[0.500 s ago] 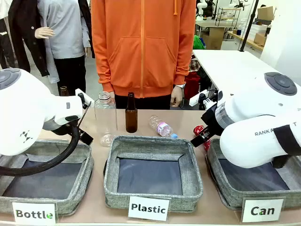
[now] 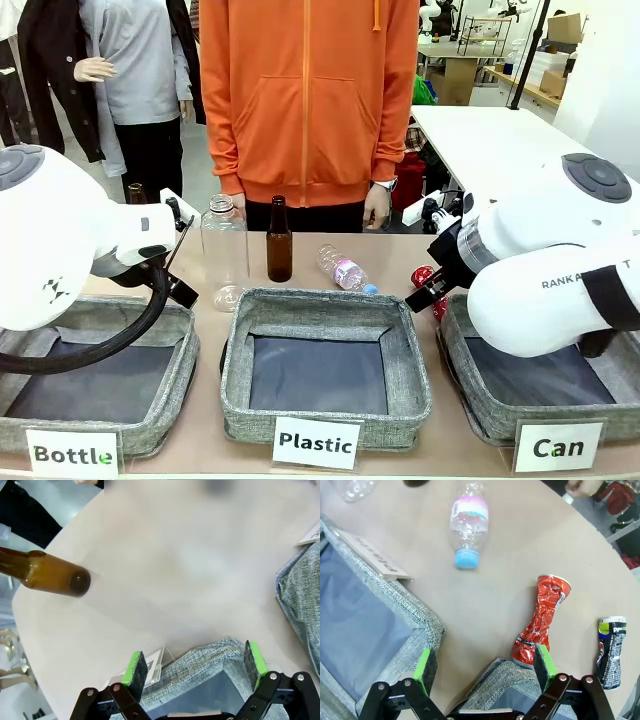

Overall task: Sort the can waste into the basket.
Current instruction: Pick up the can waste from the table and place it in the right Fabric basket.

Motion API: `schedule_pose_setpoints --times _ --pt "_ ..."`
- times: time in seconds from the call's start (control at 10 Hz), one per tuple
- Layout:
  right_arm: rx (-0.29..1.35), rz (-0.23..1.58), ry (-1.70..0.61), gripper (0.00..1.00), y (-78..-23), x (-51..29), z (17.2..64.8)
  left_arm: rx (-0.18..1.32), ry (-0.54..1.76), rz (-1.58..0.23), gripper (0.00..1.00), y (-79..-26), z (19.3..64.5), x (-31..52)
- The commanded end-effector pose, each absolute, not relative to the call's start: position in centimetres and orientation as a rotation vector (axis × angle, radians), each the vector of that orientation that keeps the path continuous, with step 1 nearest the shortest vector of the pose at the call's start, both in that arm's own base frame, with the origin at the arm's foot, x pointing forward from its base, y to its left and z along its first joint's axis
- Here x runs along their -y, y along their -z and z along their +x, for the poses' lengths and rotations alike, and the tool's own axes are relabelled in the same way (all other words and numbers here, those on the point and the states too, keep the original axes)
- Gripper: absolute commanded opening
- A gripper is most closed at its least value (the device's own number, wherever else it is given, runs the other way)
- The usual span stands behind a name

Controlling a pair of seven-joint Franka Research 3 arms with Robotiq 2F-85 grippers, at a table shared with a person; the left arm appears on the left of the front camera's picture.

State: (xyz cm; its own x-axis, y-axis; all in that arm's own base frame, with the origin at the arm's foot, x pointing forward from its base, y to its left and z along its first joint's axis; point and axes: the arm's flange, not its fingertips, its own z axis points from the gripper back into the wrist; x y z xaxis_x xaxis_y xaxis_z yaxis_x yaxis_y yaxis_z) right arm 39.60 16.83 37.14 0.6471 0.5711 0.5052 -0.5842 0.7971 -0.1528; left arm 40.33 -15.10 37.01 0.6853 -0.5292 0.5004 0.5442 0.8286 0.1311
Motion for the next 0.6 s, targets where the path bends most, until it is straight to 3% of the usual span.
schedule_pose_setpoints --times 0.0,0.5 --pt "0.566 0.025 -0.656 1.00 -37.14 -16.83 39.60 0.552 0.601 -0.029 1.00 -37.02 40.33 15.11" --pt "0.566 0.025 -0.656 1.00 -37.14 -16.83 39.60 0.552 0.601 -0.029 1.00 -37.02 40.33 15.11"
